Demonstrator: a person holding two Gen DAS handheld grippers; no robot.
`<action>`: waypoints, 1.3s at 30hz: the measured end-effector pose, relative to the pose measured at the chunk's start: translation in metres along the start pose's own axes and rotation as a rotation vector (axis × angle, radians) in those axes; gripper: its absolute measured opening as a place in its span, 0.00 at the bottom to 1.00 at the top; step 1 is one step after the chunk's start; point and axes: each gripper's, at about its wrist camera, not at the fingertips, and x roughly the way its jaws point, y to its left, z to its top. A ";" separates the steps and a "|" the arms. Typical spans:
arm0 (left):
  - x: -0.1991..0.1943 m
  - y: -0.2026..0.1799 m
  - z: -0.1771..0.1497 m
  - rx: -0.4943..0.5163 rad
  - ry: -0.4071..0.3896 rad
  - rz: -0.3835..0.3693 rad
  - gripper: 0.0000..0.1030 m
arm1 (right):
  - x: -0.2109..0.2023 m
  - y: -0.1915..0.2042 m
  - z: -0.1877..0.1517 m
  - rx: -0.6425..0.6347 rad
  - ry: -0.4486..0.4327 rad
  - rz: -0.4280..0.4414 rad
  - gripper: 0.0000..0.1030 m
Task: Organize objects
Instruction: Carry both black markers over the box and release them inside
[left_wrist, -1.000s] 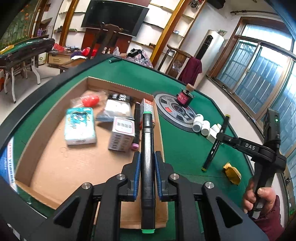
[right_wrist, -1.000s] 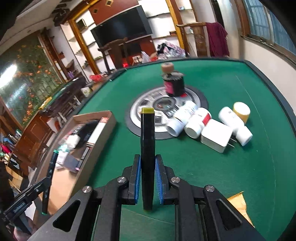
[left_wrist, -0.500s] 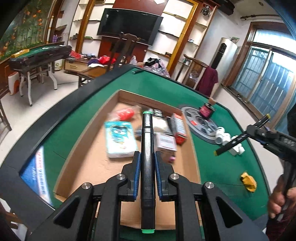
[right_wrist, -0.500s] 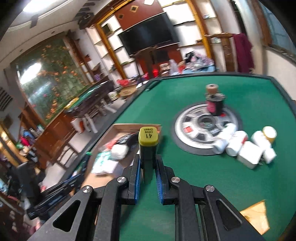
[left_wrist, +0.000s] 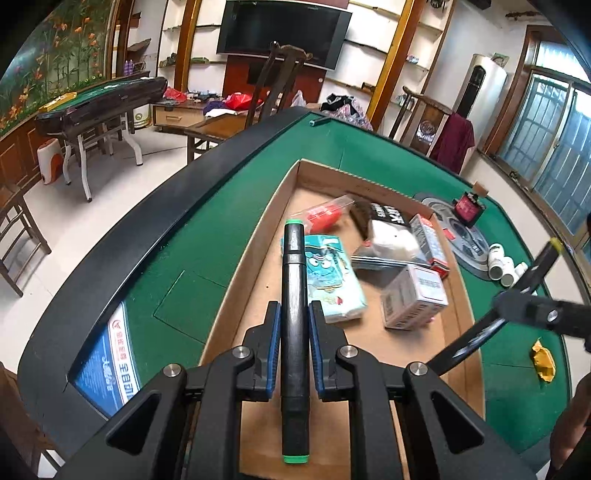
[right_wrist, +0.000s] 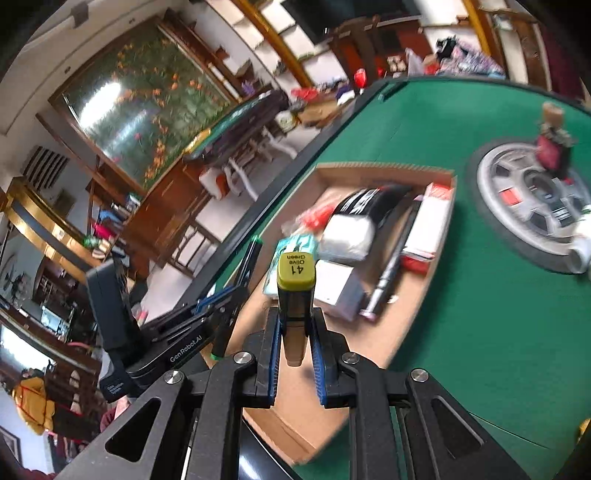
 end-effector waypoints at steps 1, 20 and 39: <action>0.002 0.001 0.001 0.002 0.005 0.001 0.14 | 0.008 0.000 0.002 0.004 0.014 0.001 0.17; 0.025 0.004 0.007 0.031 0.032 0.041 0.14 | 0.092 0.022 0.033 -0.021 0.090 -0.097 0.15; -0.019 0.001 0.007 -0.070 -0.056 -0.069 0.79 | 0.051 0.022 0.038 -0.018 -0.019 -0.154 0.71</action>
